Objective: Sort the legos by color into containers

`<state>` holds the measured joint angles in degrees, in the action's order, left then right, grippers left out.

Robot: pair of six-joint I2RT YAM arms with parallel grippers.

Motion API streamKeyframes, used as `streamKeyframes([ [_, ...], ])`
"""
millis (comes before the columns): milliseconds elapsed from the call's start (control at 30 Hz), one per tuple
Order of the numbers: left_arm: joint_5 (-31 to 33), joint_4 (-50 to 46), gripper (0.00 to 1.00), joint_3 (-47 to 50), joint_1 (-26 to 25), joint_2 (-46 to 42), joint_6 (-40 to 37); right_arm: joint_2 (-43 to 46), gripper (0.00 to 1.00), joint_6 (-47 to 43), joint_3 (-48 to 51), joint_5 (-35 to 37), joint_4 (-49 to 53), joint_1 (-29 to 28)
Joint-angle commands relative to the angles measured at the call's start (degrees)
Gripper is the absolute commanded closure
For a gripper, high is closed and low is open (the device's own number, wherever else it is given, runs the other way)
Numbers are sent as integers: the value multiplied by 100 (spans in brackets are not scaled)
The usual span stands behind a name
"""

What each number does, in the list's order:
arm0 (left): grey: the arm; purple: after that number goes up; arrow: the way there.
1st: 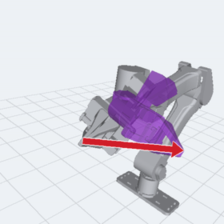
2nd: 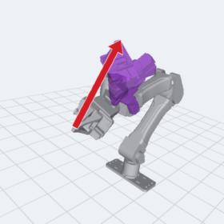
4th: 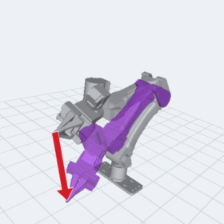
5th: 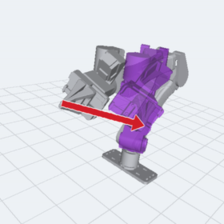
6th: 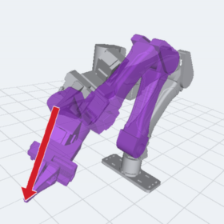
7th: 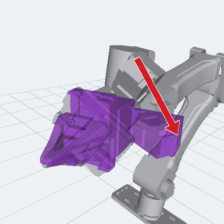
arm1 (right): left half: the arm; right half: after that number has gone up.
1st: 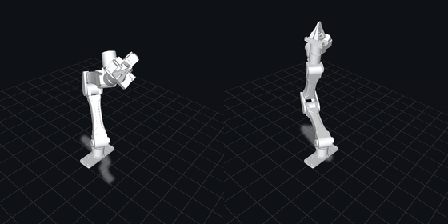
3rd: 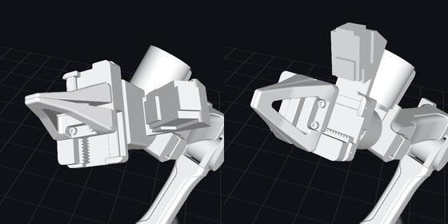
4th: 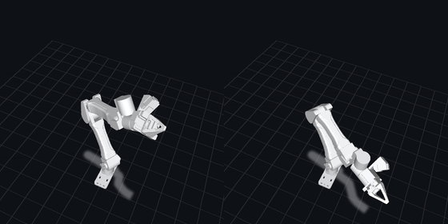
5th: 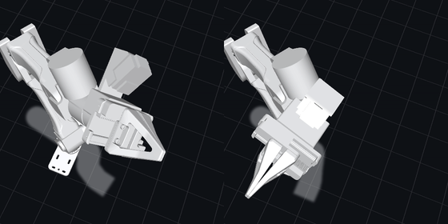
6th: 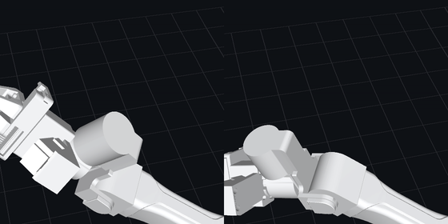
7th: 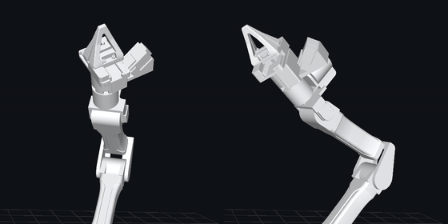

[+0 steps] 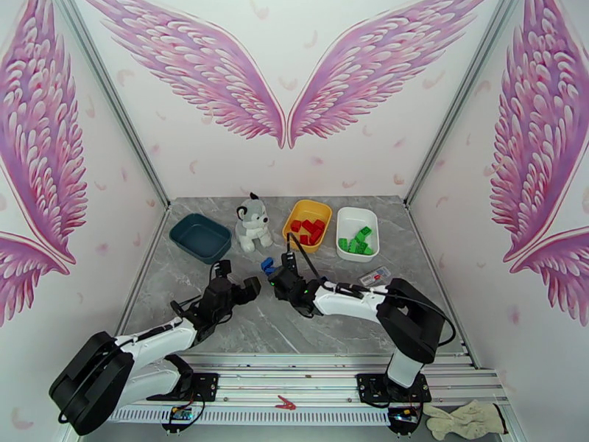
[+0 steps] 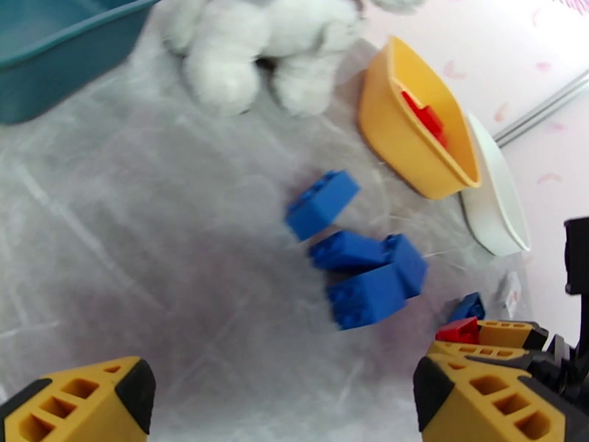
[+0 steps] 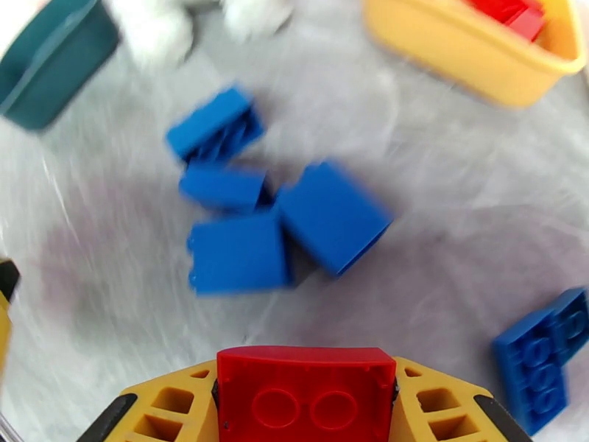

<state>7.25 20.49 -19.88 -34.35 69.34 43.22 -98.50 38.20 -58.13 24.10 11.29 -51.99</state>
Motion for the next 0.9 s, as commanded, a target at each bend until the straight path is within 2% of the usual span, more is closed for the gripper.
streamKeyframes([
  [0, -39, 142, 2, -559, -111, 303, -183, 274, 64, -198, 36, 152, 172, 446],
  [267, -262, 10, 4, -1921, -160, 1507, -425, 222, 65, -250, -646, -334, 163, 1768],
  [567, -276, -188, 5, -2850, -173, 2328, -529, -1075, 64, -346, -2536, -840, 789, 2415],
  [633, -208, -274, 5, -2968, -162, 2378, -564, -1339, 60, -367, -2941, -899, 974, 2502],
  [733, -130, -410, 6, -3056, -156, 2355, -617, -1654, 49, -435, -3428, -1036, 1219, 2604],
  [867, 28, -544, 5, -2925, -147, 2180, -705, -1679, 36, -582, -3544, -1162, 1270, 2642],
])
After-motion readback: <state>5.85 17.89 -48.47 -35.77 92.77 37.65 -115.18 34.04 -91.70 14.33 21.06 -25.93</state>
